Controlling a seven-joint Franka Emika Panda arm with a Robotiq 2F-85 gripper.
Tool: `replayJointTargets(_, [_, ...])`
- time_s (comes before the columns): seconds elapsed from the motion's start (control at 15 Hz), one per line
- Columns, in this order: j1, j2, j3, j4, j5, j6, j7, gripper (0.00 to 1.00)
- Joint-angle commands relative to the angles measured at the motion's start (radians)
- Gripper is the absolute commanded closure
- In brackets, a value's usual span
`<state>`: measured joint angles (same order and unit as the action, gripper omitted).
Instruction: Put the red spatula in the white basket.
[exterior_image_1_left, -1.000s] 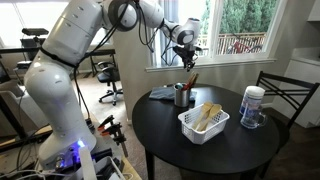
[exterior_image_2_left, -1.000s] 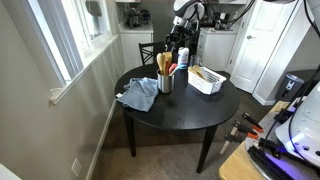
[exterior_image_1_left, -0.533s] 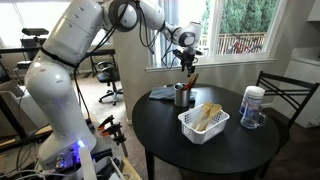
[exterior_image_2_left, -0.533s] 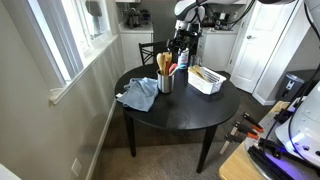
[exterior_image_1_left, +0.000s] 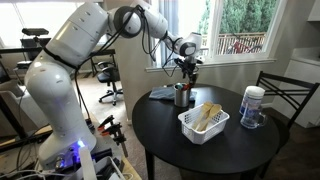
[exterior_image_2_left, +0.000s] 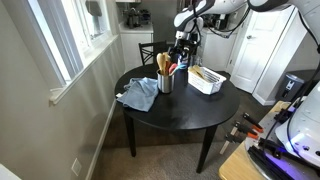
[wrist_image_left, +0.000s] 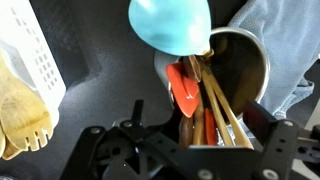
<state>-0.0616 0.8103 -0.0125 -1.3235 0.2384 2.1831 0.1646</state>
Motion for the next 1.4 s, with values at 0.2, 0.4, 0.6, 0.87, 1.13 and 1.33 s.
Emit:
replayJointTargets(0.2, [-0.016,0.007,0.030,-0.038,0.010,0.128,-0.046,0.26])
replayJointTargets(0.4, [-0.017,0.012,0.039,-0.035,0.011,0.117,-0.045,0.39])
replayJointTargets(0.6, [-0.018,0.016,0.049,-0.034,0.017,0.101,-0.040,0.59])
replayJointTargets(0.87, [-0.023,0.011,0.056,-0.053,0.016,0.129,-0.066,0.85])
replayJointTargets(1.13, [-0.029,0.008,0.063,-0.059,0.017,0.125,-0.101,0.97])
replayJointTargets(1.33, [-0.068,-0.044,0.110,-0.081,0.049,0.061,-0.179,0.96])
